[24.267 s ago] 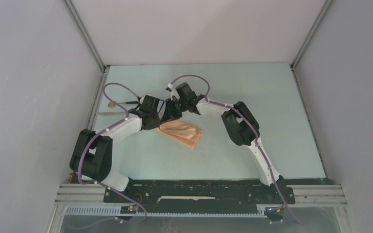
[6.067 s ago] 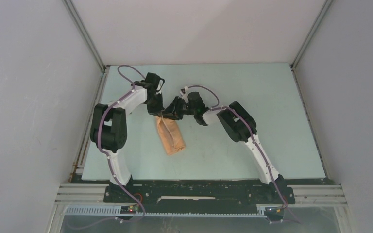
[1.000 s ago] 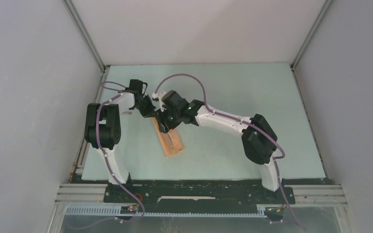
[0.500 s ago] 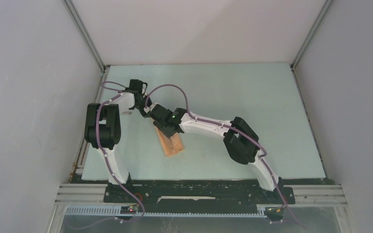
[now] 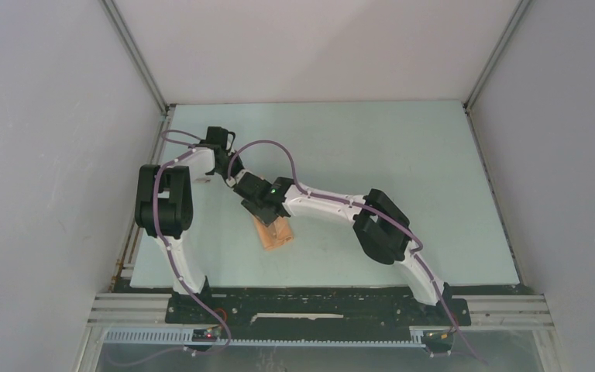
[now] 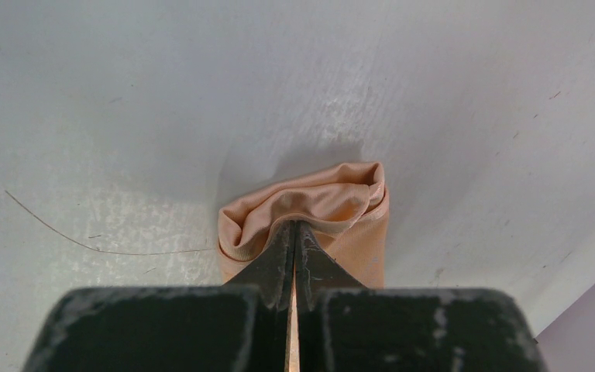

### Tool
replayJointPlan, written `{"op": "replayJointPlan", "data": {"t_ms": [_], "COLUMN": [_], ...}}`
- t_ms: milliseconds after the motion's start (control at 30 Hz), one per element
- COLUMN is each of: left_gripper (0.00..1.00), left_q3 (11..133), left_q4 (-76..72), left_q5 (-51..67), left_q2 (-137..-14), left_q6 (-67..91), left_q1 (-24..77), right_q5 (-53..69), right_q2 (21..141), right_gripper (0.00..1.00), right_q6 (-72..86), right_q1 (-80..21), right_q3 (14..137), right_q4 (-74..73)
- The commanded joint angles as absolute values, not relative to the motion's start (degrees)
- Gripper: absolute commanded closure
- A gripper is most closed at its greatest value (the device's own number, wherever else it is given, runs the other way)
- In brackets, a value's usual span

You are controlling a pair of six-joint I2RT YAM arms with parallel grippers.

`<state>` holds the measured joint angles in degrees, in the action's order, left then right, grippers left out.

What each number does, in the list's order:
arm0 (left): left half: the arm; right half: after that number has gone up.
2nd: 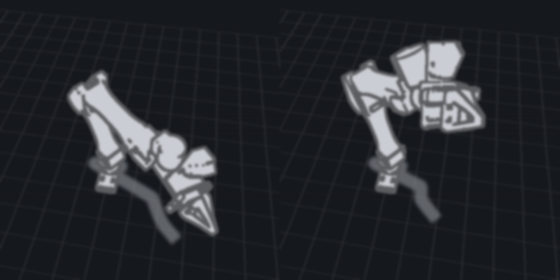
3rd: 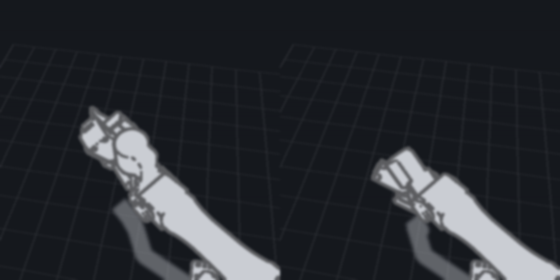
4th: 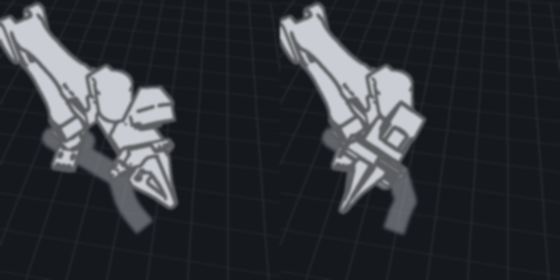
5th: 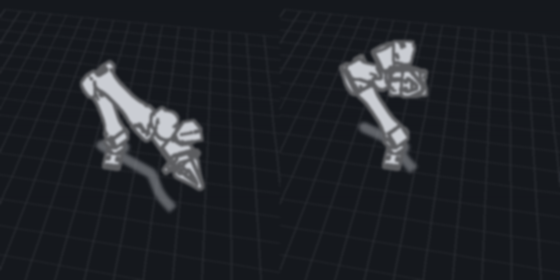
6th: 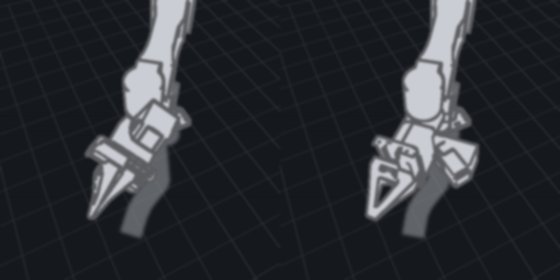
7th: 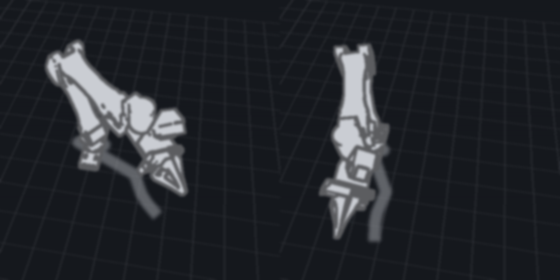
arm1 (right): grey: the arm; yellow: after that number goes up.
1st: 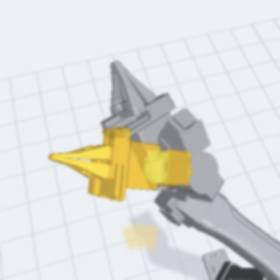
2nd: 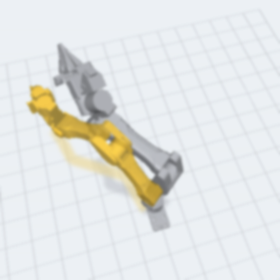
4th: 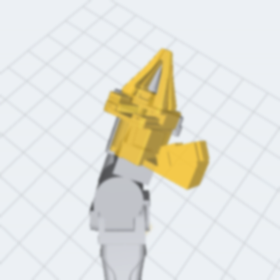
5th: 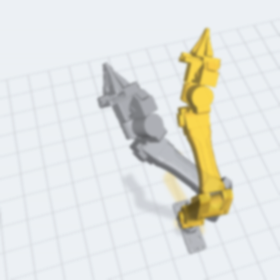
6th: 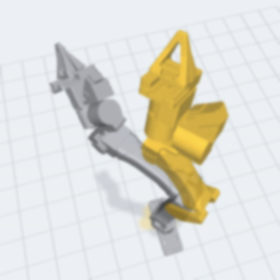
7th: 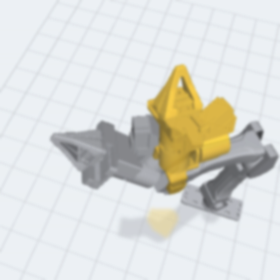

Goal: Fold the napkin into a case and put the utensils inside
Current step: Smooth out the smaller rectangle-folded napkin at the center of the board.

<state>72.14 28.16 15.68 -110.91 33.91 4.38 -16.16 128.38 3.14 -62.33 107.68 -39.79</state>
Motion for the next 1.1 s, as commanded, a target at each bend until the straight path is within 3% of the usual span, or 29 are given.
{"op": "replayJointPlan", "data": {"t_ms": [0, 333, 567, 967, 1067], "left_gripper": [1.00, 1.00, 1.00, 1.00, 1.00], "left_q3": [71.6, 71.6, 71.7, 71.6, 71.7], "left_q4": [32.6, 32.6, 32.5, 32.6, 32.5], "left_q5": [12.4, 12.6, 12.5, 12.3, 12.3], "left_q2": [-113.2, -113.2, -113.3, -113.3, -113.3], "left_q6": [31.8, 31.8, 31.7, 31.6, 31.6], "left_q1": [5.1, 5.1, 5.1, 5.1, 5.1], "right_q5": [-13.0, -9.9, -11.0, -10.6, -9.6], "right_q2": [126.6, 127.7, 128.9, 131.9, 132.3], "right_gripper": [0.49, 0.46, 0.55, 0.50, 0.56], "right_q6": [4.8, 5.7, 6.0, 6.5, 7.0], "right_q1": [-62.0, -60.7, -60.2, -59.6, -59.2], "right_q3": [108.2, 105.5, 105.2, 104.2, 103.7], "right_q4": [-37.4, -33.8, -33.4, -31.4, -31.0]}}
